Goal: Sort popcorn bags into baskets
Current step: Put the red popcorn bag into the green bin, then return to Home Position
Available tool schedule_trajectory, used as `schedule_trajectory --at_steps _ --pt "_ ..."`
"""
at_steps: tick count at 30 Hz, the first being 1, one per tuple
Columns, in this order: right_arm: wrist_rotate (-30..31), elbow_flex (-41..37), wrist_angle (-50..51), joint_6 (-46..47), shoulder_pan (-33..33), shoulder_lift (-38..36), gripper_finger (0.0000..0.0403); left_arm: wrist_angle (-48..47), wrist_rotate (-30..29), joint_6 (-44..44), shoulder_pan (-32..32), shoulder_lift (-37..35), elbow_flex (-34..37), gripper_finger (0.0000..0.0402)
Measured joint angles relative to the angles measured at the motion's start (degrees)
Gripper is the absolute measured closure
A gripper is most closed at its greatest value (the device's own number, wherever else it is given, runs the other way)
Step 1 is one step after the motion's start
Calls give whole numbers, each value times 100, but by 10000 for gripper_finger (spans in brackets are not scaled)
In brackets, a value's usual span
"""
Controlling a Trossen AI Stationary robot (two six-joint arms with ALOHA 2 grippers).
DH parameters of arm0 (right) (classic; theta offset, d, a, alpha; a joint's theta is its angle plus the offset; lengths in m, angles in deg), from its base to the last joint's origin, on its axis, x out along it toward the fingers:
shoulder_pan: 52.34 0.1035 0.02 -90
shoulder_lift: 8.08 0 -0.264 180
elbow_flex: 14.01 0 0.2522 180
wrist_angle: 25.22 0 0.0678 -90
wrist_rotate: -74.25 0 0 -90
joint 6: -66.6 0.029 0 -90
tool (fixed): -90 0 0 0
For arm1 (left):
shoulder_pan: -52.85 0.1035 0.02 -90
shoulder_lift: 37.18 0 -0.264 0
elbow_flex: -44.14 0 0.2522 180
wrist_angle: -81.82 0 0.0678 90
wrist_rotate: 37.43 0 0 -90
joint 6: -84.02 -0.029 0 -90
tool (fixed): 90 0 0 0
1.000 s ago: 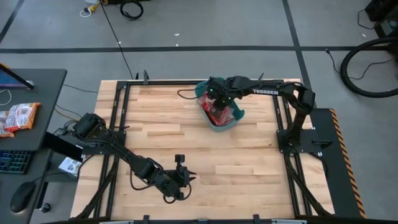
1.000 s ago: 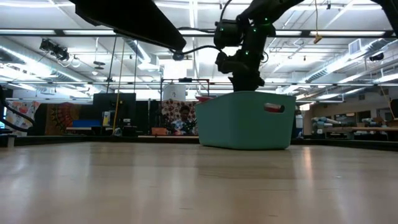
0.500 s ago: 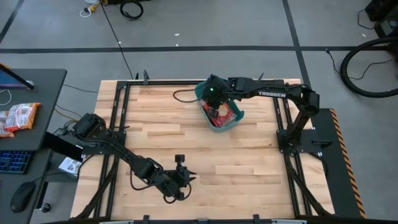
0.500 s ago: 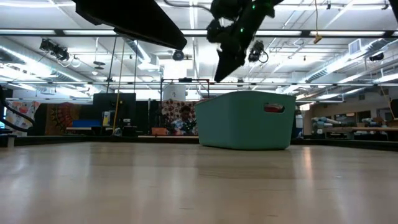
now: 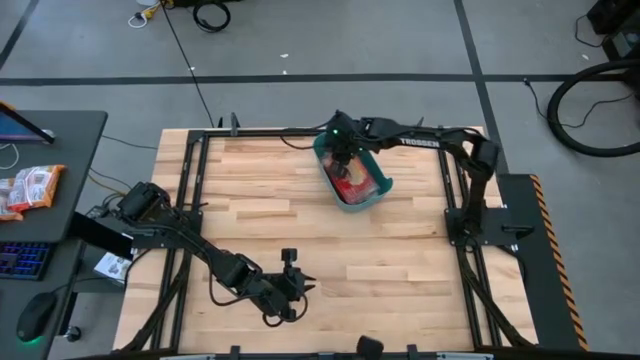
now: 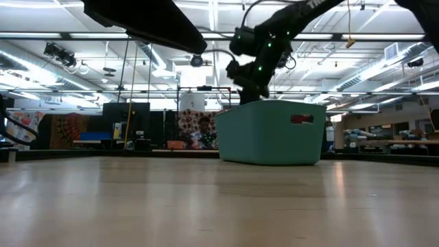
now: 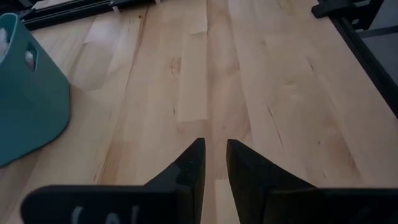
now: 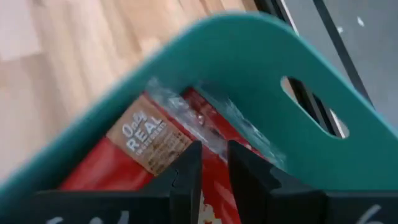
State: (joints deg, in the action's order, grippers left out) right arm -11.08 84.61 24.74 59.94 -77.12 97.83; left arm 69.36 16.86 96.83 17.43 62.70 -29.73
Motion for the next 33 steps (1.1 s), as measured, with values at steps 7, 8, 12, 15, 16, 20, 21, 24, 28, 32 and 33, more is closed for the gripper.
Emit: schedule_trajectory --at_steps 7,8,12,15,16,20,21,24,28,32,33 --pt "663 0 -30 195 -300 117 326 -84 0 -6 -9 0 0 331" --pt "583 0 -30 192 -328 69 328 -93 0 -8 -9 0 0 331" --pt "345 55 -105 90 -302 -340 334 -117 0 -13 -4 2 0 331" --pt "418 54 -35 -144 -213 -672 337 -120 -1 -13 -4 2 0 331" --pt "452 52 -7 -197 -177 -787 337 -120 -2 -13 -4 2 0 331" --pt "345 61 287 -98 -19 -1150 338 -118 -2 -13 -7 2 0 331" --pt "315 61 432 -46 33 -1165 338 -118 -1 -13 -7 2 0 331" --pt "315 51 1035 100 229 -1163 338 -116 -2 -4 -6 2 0 331" --pt "313 27 1646 299 732 -1141 338 -114 -2 27 -7 2 0 331" --pt "325 -146 1571 353 1329 -1309 339 -312 -211 -117 -126 -140 0 331" --pt "377 -204 1469 389 1455 -1405 340 -403 -372 -135 -178 -238 -3 331"
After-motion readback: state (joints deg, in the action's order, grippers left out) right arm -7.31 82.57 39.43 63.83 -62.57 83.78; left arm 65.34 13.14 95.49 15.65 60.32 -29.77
